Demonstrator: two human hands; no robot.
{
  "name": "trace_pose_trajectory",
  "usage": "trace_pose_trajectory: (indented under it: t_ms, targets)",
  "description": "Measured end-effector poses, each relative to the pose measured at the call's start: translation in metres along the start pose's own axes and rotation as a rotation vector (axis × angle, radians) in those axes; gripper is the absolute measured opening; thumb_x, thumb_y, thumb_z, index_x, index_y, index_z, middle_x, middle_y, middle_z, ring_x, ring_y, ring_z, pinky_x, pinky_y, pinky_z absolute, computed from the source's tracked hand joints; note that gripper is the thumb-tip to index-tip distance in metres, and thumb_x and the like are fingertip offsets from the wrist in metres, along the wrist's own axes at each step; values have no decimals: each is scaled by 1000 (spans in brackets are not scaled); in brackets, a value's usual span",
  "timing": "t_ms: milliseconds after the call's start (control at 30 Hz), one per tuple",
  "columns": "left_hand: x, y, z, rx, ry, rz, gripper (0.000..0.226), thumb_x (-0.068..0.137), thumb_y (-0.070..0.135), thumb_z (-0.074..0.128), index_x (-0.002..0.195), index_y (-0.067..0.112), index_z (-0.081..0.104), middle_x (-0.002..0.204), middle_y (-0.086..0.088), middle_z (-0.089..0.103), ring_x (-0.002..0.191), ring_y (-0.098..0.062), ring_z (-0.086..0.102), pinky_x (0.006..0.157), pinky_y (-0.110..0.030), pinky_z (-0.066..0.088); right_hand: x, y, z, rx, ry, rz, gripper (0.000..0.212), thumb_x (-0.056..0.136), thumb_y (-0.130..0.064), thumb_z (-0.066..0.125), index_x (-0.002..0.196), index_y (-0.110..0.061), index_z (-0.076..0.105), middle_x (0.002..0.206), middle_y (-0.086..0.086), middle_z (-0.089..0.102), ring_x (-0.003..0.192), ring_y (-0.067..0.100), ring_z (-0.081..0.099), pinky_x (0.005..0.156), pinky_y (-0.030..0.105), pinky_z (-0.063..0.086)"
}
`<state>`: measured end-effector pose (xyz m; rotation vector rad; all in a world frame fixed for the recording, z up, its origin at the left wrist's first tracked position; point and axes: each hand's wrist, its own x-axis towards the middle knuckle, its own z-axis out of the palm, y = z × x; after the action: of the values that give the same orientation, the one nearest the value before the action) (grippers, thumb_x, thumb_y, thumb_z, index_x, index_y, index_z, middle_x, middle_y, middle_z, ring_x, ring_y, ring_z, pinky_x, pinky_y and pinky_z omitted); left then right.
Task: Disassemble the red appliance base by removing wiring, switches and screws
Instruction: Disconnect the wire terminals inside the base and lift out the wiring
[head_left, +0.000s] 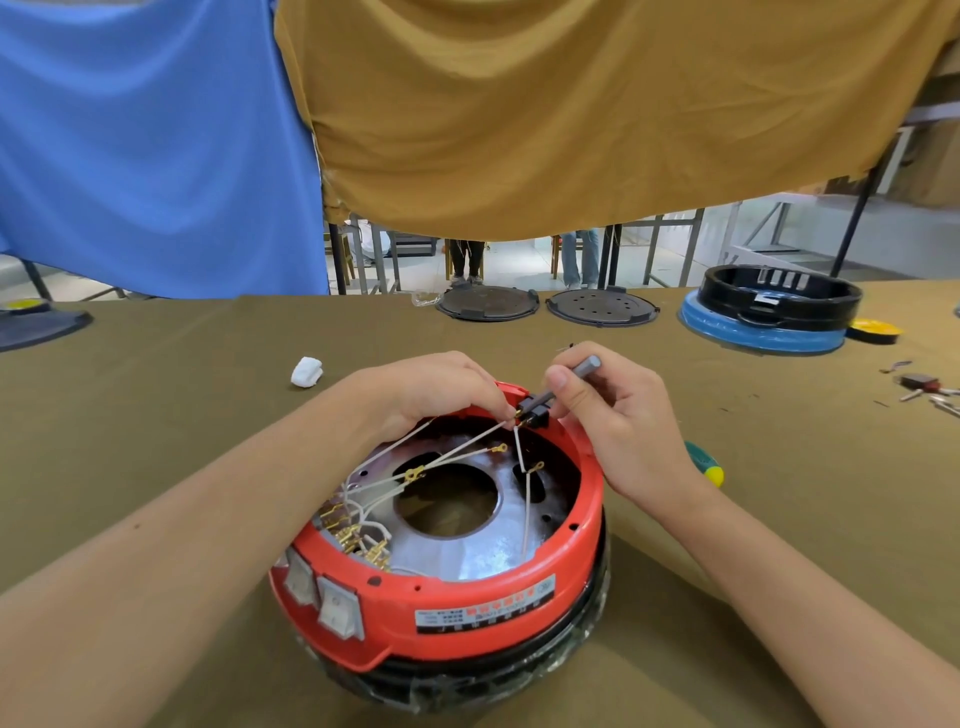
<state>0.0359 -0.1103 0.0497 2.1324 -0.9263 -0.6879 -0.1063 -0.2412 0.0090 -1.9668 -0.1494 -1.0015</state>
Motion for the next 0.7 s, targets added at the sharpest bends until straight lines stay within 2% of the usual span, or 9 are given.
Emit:
trace_pose_trajectory:
  t_ms: [100, 200, 267, 400, 600, 700]
  targets:
    - [0, 1, 0, 15, 3, 2, 15, 77, 24, 76, 82, 9, 77, 112, -11, 70, 106, -30, 64, 95, -41, 48, 1, 3, 1, 53, 40, 55, 17, 97, -21, 58, 82, -20, 64, 67, -8, 63, 65, 9, 60, 63, 24, 48]
    - [0, 1, 0, 23, 13, 6, 15, 77, 25, 76, 82, 11, 77, 114, -9, 69, 108, -27, 62, 98, -39, 45, 1, 4, 1, 81, 63, 79, 21, 99, -14, 57, 81, -21, 64, 65, -7, 62, 64, 10, 59, 63, 23, 48]
    - [0, 1, 0, 28, 6, 6, 14, 77, 26, 76, 81, 13, 78, 113, -8, 69, 107, -27, 63, 99, -42, 46, 0, 3, 1, 44, 60, 63, 19, 99, -18, 57, 81, -22, 64, 66, -10, 62, 65, 9, 60, 64, 25, 48]
    - [0, -1, 0, 6, 1, 11, 13, 74, 25, 77, 78, 13, 77, 110, -11, 70, 103, -31, 66, 94, -43, 51, -1, -3, 2, -93, 28, -60, 17, 97, -24, 57, 83, -16, 63, 68, -18, 60, 66, 8, 60, 65, 20, 45]
    - [2, -2, -1, -2, -18, 15, 11, 71, 28, 77, 75, 17, 78, 104, -12, 71, 85, -22, 68, 83, -35, 54, 0, -5, -1, -118, -23, -108, 14, 97, -20, 58, 84, -21, 63, 69, -15, 61, 68, 8, 61, 66, 16, 43]
    - [2, -1, -1, 5, -16, 16, 13, 71, 29, 77, 76, 16, 78, 104, -11, 72, 93, -27, 69, 85, -36, 54, 0, -1, -1, -58, -3, -48, 16, 97, -23, 58, 83, -18, 64, 69, -16, 62, 66, 8, 61, 64, 16, 44]
